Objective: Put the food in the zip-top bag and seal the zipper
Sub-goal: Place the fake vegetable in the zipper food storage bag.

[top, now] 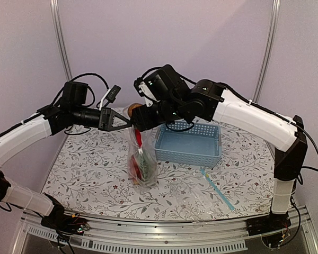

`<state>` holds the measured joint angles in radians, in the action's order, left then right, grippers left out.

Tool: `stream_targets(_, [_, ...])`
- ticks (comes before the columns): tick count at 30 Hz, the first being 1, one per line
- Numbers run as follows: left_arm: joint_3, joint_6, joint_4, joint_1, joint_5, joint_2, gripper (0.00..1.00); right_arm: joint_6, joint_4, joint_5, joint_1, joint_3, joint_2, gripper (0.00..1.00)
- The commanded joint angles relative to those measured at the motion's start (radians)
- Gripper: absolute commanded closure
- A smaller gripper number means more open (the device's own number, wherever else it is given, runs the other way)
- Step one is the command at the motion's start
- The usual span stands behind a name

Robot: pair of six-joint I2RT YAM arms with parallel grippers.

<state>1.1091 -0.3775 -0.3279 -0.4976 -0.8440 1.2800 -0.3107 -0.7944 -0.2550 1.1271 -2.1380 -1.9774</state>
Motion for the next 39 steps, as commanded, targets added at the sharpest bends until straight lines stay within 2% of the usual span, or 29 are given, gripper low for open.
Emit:
stream_targets(1, [-0.005,0.015,0.043,-0.012,-0.011,-0.02,1.0,-0.019,-0.083,-0.031,0.011,-0.016,-0.022,0.34])
stream_targets(10, [-0.006,0.014,0.043,-0.012,-0.012,-0.016,1.0,-0.012,-0.111,-0.052,0.022,-0.017,-0.01,0.24])
stream_targets(20, [-0.006,0.013,0.044,-0.012,-0.011,-0.013,1.0,0.005,-0.105,-0.052,0.026,-0.017,0.007,0.2])
stream_targets(29, [-0.007,0.014,0.043,-0.012,0.001,-0.013,1.0,0.041,-0.054,0.009,0.036,-0.01,0.067,0.18])
stream_targets(34, [-0.008,0.012,0.04,-0.01,0.019,-0.017,1.0,0.059,0.027,0.049,0.044,0.053,0.126,0.17])
stream_targets(39, [-0.006,0.012,0.026,-0.009,0.049,-0.019,1.0,0.066,0.142,0.073,0.053,0.19,0.218,0.17])
